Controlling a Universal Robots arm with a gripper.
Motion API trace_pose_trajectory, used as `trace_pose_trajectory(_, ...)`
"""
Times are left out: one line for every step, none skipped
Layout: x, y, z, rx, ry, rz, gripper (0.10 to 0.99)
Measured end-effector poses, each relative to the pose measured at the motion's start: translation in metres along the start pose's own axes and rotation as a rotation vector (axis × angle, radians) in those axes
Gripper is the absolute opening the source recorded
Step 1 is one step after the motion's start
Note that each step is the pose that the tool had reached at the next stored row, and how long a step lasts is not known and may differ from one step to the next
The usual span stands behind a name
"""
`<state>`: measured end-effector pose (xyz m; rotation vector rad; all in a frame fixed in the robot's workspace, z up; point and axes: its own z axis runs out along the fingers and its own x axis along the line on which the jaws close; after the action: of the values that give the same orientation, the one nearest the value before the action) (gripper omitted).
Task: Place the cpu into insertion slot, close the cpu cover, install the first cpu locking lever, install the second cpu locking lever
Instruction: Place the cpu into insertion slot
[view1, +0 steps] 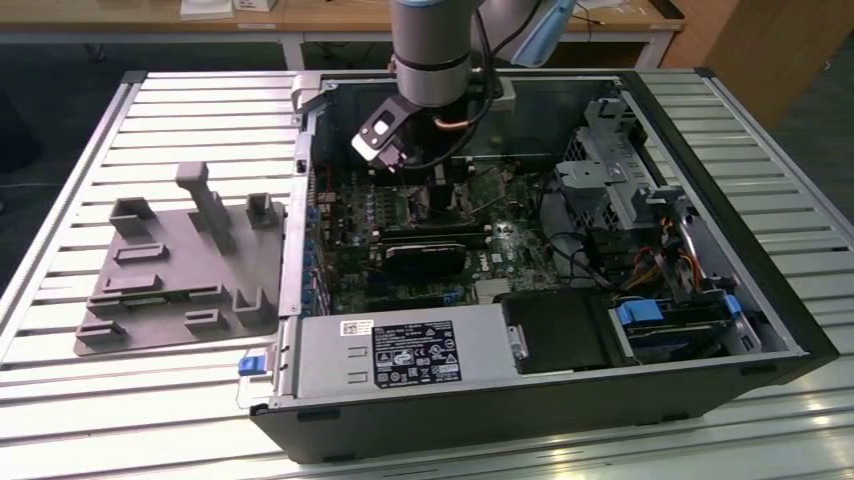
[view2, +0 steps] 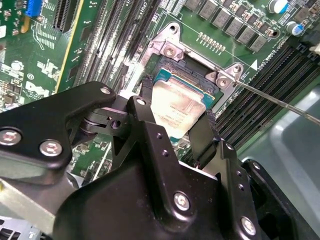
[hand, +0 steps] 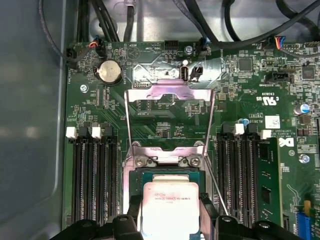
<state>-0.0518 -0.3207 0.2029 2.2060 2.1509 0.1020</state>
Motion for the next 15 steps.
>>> trace_pose_trajectory(0.0003,-0.0001,0.0007,0.000,-0.0001,0.000,0.537)
trace_pose_trajectory(0.0005,-0.0002,0.0015,0.000,-0.0001,0.000,0.537)
trace_pose_trajectory(0.0007,-0.0003,0.0022,0.000,0.0000,0.000,0.537)
trace_pose_trajectory(0.0008,-0.0004,0.0030,0.000,0.0000,0.000,0.537)
trace_pose_trajectory(0.0009,-0.0005,0.0037,0.000,0.0000,0.000,0.537)
trace_pose_trajectory(0.0010,-0.0006,0.0043,0.000,0.0000,0.000,0.537)
trace_pose_trajectory(0.0010,-0.0007,0.0048,0.000,0.0000,0.000,0.537)
trace_pose_trajectory(0.0010,-0.0007,0.0053,0.000,0.0000,0.000,0.537)
trace_pose_trajectory(0.0010,-0.0010,0.0056,0.000,-0.0002,0.000,0.537)
trace_pose_trajectory(0.0010,-0.0013,0.0060,0.000,-0.0001,0.000,0.537)
trace_pose_trajectory(0.0010,-0.0016,0.0063,0.000,-0.0002,0.000,0.537)
trace_pose_trajectory(0.0010,-0.0019,0.0066,0.000,0.0000,0.000,0.537)
trace_pose_trajectory(0.0011,-0.0022,0.0069,0.000,0.0000,0.000,0.537)
trace_pose_trajectory(0.0012,-0.0022,0.0071,0.000,-0.0002,0.000,0.537)
trace_pose_trajectory(0.0013,-0.0023,0.0075,0.000,0.0000,0.000,0.537)
